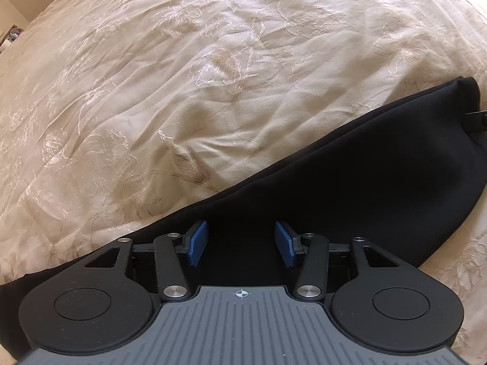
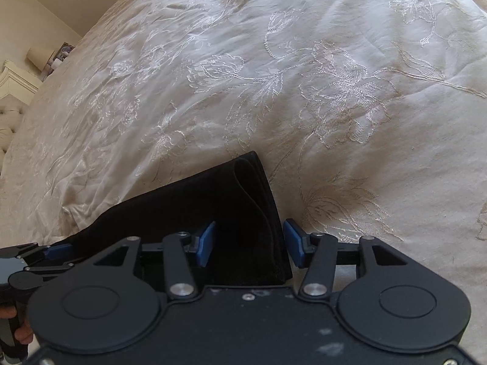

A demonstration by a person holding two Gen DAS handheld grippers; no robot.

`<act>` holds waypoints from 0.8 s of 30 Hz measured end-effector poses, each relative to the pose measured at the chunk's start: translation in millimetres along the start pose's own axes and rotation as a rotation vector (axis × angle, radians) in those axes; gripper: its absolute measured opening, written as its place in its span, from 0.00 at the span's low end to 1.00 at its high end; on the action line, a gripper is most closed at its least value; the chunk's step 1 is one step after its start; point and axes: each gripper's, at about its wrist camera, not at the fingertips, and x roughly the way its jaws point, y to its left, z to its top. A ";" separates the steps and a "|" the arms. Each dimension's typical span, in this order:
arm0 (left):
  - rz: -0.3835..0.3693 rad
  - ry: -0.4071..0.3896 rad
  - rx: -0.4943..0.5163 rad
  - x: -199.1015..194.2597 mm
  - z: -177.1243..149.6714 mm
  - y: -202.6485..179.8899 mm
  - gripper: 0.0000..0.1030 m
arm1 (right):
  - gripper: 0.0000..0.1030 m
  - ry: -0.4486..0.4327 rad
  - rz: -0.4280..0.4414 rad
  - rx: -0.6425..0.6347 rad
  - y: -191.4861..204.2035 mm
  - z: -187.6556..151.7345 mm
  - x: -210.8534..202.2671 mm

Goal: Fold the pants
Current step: 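Lift the gripped pants end with the right tool and fold it toward the left tool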

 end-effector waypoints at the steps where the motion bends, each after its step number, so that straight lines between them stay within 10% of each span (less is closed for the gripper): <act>1: -0.001 0.001 0.000 -0.1 0.1 0.1 0.46 | 0.47 0.004 0.002 -0.006 -0.5 0.9 -0.1; 5: 0.001 0.004 0.002 0.0 1.1 0.3 0.46 | 0.21 -0.001 0.058 0.055 -8.6 -4.0 -12.2; 24: -0.042 0.021 -0.073 12.4 62.1 -6.8 0.46 | 0.21 -0.135 0.007 -0.007 51.8 -6.1 -83.5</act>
